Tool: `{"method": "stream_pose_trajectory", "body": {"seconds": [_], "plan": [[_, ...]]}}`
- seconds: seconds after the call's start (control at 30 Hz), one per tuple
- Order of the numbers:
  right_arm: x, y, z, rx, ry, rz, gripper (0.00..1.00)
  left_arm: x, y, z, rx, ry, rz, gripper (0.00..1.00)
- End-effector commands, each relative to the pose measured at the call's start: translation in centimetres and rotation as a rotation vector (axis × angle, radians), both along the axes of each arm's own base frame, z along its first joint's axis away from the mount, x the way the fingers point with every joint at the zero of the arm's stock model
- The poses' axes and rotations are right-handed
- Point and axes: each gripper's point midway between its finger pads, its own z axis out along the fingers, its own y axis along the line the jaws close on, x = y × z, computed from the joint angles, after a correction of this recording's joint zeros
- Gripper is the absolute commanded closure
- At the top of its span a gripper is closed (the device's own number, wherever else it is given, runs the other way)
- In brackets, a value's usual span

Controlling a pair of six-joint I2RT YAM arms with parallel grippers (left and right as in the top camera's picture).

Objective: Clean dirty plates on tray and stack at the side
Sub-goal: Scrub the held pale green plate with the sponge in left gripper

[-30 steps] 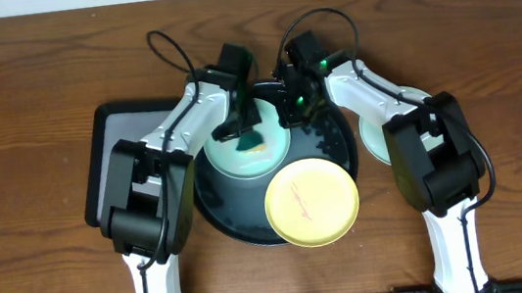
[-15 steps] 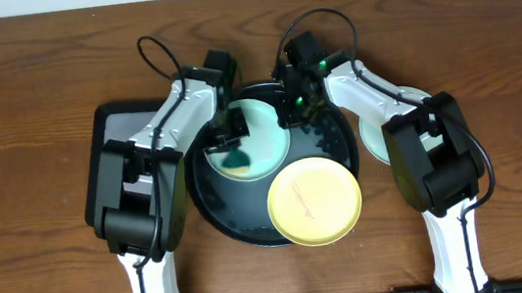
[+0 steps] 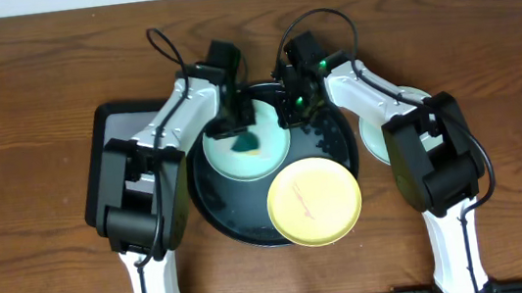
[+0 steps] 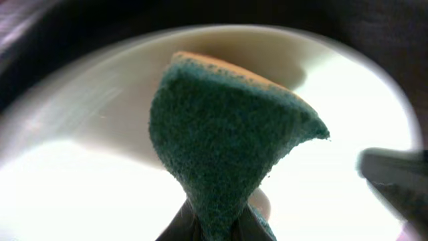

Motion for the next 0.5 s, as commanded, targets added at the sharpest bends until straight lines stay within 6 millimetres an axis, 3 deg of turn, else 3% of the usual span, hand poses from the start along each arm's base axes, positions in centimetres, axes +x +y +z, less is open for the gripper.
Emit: {"method": "stream_pose_trajectory", "body": {"seconds": [0.0, 0.13, 0.23, 0.3, 0.33, 0.47], "plan": [[-0.3, -1.0, -2.2, -0.064, 0.027, -0.014, 0.99, 1.9, 6.2, 1.8, 0.264, -0.038, 0.121, 0.93], [-0.3, -1.0, -2.2, -0.064, 0.027, -0.014, 0.99, 2.3, 6.5, 4.4, 0.251, -0.057, 0.135, 0.93], [-0.3, -1.0, -2.2, -0.064, 0.027, -0.014, 0.99, 3.0, 6.3, 7.7, 0.227, -0.128, 0.143, 0.93], [-0.3, -0.9, -2.2, -0.064, 0.027, -0.014, 0.99, 3.3, 6.5, 10.6, 0.204, -0.194, 0.158, 0.93], [-0.3, -0.9, -2.2, -0.064, 0.027, -0.014, 0.99, 3.3, 7.4, 14.1, 0.179, -0.274, 0.189, 0.93], [-0.3, -1.1, -0.3, -0.067, 0.002, -0.008, 0.99, 2.6, 10.7, 19.5, 0.153, -0.387, 0.275, 0.93]]}}
